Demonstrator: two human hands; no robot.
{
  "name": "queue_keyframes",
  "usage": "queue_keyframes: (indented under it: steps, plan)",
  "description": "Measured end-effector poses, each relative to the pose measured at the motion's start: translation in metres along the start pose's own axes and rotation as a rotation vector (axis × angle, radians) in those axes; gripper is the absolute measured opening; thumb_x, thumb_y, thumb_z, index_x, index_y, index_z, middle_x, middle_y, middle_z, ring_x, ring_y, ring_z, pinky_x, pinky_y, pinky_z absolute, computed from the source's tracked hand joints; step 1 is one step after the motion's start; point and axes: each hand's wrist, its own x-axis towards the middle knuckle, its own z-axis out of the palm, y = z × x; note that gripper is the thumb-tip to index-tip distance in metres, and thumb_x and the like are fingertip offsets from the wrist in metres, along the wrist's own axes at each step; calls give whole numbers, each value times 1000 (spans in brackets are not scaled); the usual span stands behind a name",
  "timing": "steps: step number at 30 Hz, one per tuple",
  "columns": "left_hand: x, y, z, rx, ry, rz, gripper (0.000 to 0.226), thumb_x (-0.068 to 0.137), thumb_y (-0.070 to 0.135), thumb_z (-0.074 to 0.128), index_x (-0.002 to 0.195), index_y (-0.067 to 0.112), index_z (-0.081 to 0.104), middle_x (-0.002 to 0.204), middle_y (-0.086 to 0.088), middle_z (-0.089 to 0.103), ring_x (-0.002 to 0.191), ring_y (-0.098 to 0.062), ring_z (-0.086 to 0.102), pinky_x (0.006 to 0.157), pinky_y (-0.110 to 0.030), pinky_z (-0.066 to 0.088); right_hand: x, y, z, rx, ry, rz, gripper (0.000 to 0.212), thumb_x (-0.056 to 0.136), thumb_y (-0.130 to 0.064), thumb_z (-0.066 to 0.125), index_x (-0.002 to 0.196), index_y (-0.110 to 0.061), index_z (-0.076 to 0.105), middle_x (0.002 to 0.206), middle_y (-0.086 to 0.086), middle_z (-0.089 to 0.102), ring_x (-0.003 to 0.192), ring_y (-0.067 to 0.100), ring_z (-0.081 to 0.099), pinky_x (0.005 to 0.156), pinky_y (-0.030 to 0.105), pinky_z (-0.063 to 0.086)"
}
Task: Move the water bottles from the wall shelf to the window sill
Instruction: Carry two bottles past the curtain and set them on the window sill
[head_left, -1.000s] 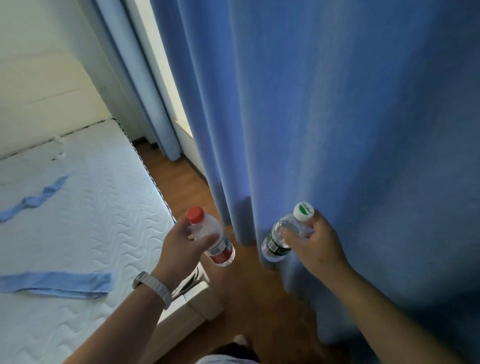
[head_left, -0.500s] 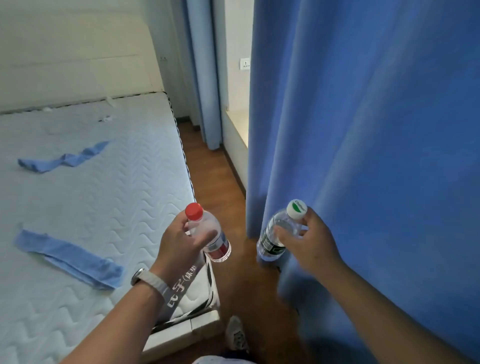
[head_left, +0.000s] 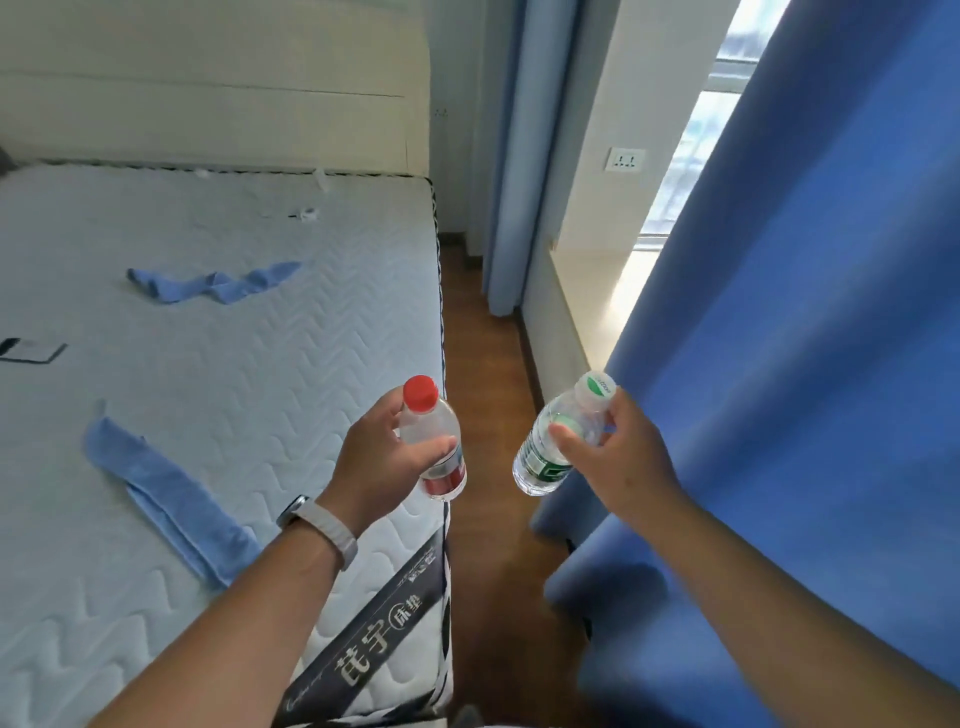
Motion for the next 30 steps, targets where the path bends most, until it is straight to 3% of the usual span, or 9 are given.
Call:
queue_keyframes:
  steps: [3,6,12,24,30]
  plan:
    - [19,-4,-4,12,41,-33,44,76,32,81,113,33,57,103,15,64,96,-10,62,76,-19,49,32,-10,14,5,-26,-78,39,81,-37,75,110,-28,50,100,-9,61,87,10,61,61,5,43]
    - [40,-8,-4,21,76,-78,47,77,33,80,117,31,56,108,10,64,99,-15,61,82,-26,50,66,-15,27,44,-52,-108,36,81,-32,76,105,-28,49,92,-12,59,82,8,60,59,2,43]
    - [103,-1,8,14,146,-146,45,77,28,81,116,27,58,111,3,64,103,-21,60,89,-35,51,146,-6,44,123,-139,-162,38,82,-31,76,110,-31,50,104,-8,64,95,14,65,79,33,59]
    - [267,36,79,-10,108,-148,39,73,24,84,105,30,61,103,4,68,99,-21,64,86,-34,52,300,42,18,125,-128,-160,38,81,-37,73,114,-29,56,106,-9,65,96,9,63,82,32,56]
    - [331,59,111,-22,30,-107,38,78,21,79,110,28,61,106,6,65,98,-15,62,77,-19,49,355,60,-1,123,-76,-117,41,82,-40,71,118,-30,55,111,-8,66,99,10,63,83,29,56]
